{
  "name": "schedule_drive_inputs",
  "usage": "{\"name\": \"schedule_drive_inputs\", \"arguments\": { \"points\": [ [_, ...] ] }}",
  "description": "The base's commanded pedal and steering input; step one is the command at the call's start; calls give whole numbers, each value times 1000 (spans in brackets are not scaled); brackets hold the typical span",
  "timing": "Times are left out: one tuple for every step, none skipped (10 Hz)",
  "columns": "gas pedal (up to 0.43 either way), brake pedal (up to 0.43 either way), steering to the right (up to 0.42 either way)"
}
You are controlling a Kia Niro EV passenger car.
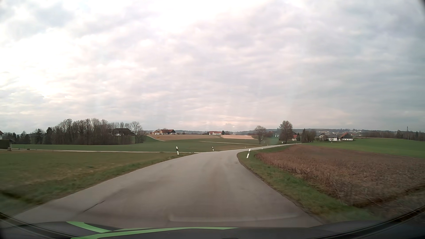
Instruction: Follow the waypoints while adhering to traffic rules and regulations
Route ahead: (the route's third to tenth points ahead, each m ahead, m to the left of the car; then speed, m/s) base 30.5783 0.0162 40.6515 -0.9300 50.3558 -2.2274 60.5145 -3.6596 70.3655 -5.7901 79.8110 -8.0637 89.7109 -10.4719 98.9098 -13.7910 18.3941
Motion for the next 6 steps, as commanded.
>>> {"name": "schedule_drive_inputs", "arguments": {
  "points": [
    [98,0,12],
    [98,0,13],
    [98,0,13],
    [98,0,14],
    [98,0,13],
    [98,0,14]
  ]
}}
